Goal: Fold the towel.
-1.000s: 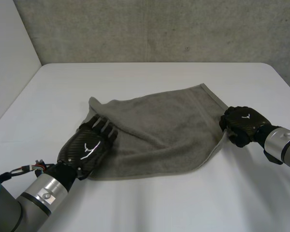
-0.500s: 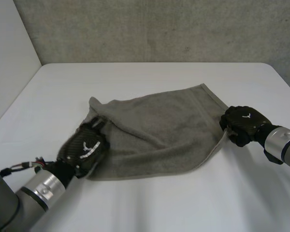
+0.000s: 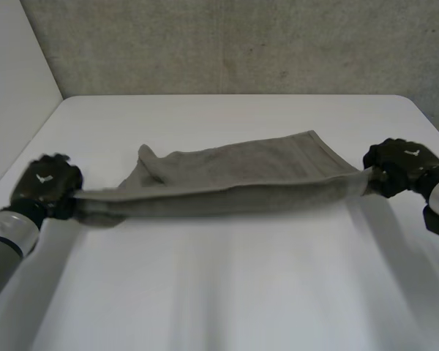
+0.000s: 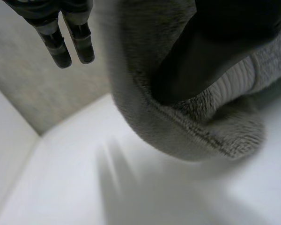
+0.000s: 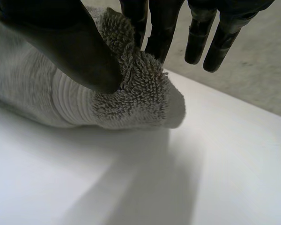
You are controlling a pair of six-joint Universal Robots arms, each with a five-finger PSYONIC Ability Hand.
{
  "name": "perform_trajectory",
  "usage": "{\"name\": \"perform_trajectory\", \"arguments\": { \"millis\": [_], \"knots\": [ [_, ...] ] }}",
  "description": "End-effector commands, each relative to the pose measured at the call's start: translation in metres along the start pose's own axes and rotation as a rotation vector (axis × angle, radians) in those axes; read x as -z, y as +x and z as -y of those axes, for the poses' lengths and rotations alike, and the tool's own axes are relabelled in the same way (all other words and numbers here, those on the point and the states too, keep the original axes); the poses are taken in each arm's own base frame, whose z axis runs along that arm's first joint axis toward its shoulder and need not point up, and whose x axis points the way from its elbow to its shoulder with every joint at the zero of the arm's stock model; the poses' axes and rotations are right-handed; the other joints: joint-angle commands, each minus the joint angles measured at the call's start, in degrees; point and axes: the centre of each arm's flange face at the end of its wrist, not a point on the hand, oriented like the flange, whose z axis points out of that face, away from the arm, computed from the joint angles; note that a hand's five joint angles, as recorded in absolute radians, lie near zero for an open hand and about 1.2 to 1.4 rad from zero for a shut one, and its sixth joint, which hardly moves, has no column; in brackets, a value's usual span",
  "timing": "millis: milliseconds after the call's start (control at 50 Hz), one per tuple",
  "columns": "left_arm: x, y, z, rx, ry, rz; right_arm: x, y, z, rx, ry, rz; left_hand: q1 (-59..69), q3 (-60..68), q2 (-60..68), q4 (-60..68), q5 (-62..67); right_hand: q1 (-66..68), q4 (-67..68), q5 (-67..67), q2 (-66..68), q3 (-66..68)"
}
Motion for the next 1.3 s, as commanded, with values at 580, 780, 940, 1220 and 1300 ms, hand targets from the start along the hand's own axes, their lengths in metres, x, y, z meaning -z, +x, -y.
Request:
{"name": "perform_trajectory", "arguments": {
  "millis": [580, 780, 940, 1220, 1300],
  "knots": [
    [0.016, 0.043, -0.018, -0.128, -0.106, -0.159, -0.003, -0.019, -0.011, 0.008, -0.027, 0.047, -49.49, -3.31, -49.55, -3.76, -49.95, 4.16, -4.35, 3.88, 6.04, -3.02],
    [0.025, 0.046, 0.006, -0.15, -0.021, -0.173, 0.013, -0.019, 0.008, 0.097, -0.029, 0.037, 6.53, -3.31, 6.47, -3.76, 6.08, 4.16, -4.35, 3.88, 6.04, -3.02],
    [0.041, 0.036, 0.044, -0.13, 0.066, -0.144, 0.047, -0.027, 0.04, 0.25, -0.074, 0.065, 6.55, -3.31, 6.49, -3.76, 6.1, 4.16, -4.35, 3.88, 6.04, -3.02],
    [0.038, 0.01, 0.078, -0.034, 0.171, -0.064, 0.049, -0.034, 0.05, 0.364, -0.055, 0.096, 6.55, -3.31, 6.49, -3.76, 6.1, 4.16, -4.35, 3.88, 6.04, -3.02],
    [0.01, 0.008, 0.063, -0.024, 0.125, -0.077, 0.024, -0.036, 0.049, 0.383, -0.032, 0.113, 6.55, -3.31, 6.49, -3.76, 6.1, 4.16, -4.35, 3.88, 6.04, -3.02]
  ]
}}
